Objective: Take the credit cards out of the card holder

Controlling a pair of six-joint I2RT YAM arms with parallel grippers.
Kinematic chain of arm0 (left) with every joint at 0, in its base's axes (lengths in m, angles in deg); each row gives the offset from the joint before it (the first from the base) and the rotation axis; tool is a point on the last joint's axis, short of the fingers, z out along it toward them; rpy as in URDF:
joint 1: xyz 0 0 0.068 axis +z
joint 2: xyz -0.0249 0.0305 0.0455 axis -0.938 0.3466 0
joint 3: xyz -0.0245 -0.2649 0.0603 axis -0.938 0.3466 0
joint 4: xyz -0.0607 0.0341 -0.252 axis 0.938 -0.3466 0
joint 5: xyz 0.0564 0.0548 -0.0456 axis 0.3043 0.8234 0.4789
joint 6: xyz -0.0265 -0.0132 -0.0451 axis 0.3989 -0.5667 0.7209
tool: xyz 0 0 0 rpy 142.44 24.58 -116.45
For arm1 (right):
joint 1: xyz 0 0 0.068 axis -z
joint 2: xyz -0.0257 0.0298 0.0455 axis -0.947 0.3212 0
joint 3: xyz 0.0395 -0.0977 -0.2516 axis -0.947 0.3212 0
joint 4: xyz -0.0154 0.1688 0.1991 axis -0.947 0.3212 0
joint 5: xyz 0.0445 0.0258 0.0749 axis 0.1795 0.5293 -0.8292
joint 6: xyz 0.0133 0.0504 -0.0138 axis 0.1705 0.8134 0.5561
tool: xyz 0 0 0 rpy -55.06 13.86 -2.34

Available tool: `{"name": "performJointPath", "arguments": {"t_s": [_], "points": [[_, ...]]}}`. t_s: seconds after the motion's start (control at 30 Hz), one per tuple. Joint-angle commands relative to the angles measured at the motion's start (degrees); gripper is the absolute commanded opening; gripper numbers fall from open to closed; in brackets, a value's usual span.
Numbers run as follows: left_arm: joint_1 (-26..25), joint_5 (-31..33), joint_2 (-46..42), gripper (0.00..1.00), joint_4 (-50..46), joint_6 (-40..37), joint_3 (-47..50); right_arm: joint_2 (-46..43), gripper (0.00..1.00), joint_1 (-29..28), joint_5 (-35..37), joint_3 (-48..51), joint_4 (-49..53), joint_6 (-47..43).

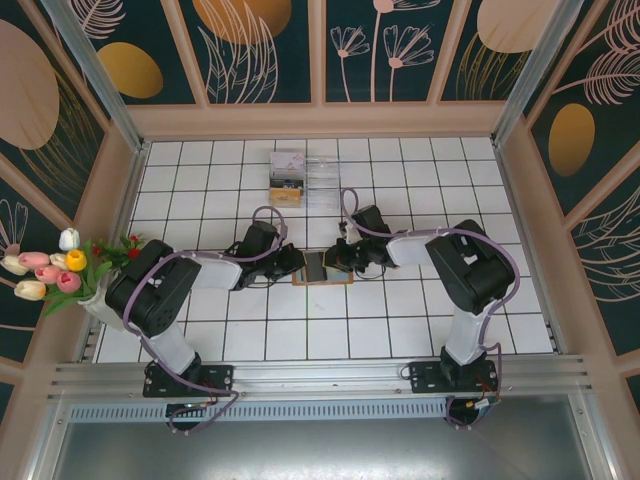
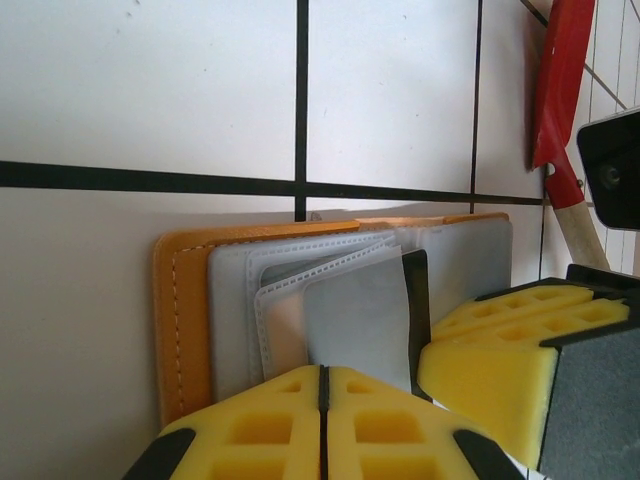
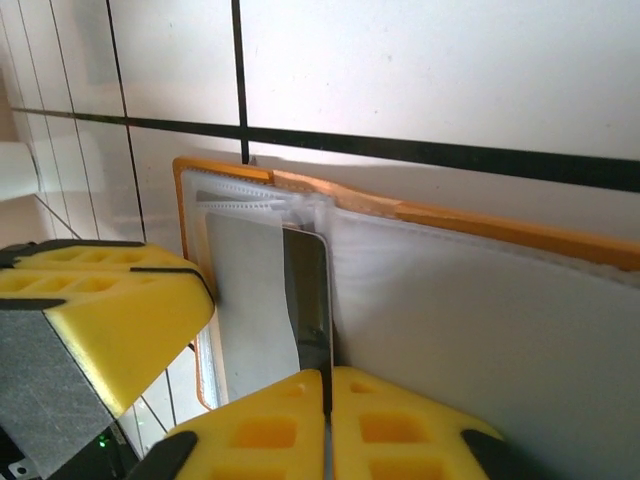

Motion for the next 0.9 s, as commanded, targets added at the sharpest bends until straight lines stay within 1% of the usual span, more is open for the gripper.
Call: {"name": "performJointPath", "arguments": {"t_s": [0.0, 0.07, 0.23, 0.27, 0.3, 0.37, 0.43, 0.5, 0.6, 0.7, 0.87], "points": [[-0.21, 3.01, 0.70, 0.11, -7.03, -0.33, 2.61, 0.77, 0.05, 0.67, -0.72, 1.48, -2.06, -0.27], [-0.23, 3.36, 0.44, 0.13, -7.45, -0.42, 2.46, 0.11, 0.02, 1.00, -0.57, 1.95, -2.27, -0.60], [-0.17, 4.06, 0.07, 0.17, -8.38, -0.90, 2.30, -2.01, 0.01, 1.51, -0.36, 3.66, -1.70, -1.74], [-0.22, 3.98, 0.07, 0.17, -8.45, -1.07, 2.26, -2.45, 0.01, 1.46, -0.99, 4.17, -1.79, -2.09], [-0.22, 3.86, 0.07, 0.16, -8.26, -1.13, 2.34, -2.98, 0.01, 3.34, -1.60, 4.72, -2.20, -2.46], [-0.18, 3.38, 0.32, 0.15, -7.71, -1.08, 2.39, -3.82, 0.01, 3.83, -2.75, 5.74, -3.29, -3.05], [-0.20, 3.02, 0.76, 0.13, -7.25, -0.95, 2.43, -3.50, 0.03, 3.79, -4.47, 5.65, -4.22, -3.26], [-0.20, 2.84, 1.33, 0.12, -6.95, -0.94, 2.26, -2.36, 0.08, 3.61, -5.43, 4.89, -4.38, -2.93], [-0.20, 2.59, 2.00, 0.11, -6.89, -0.92, 2.01, -0.29, 0.14, 3.57, -5.73, 4.04, -4.63, -1.97], [-0.23, 2.68, 1.99, 0.11, -7.00, -0.94, 2.32, 1.04, 0.19, 3.55, -5.71, 3.67, -4.98, -1.35], [-0.22, 2.62, 2.00, 0.11, -7.13, -1.00, 2.37, 2.93, 0.21, 3.31, -6.60, 2.72, -5.17, -1.41]]}}
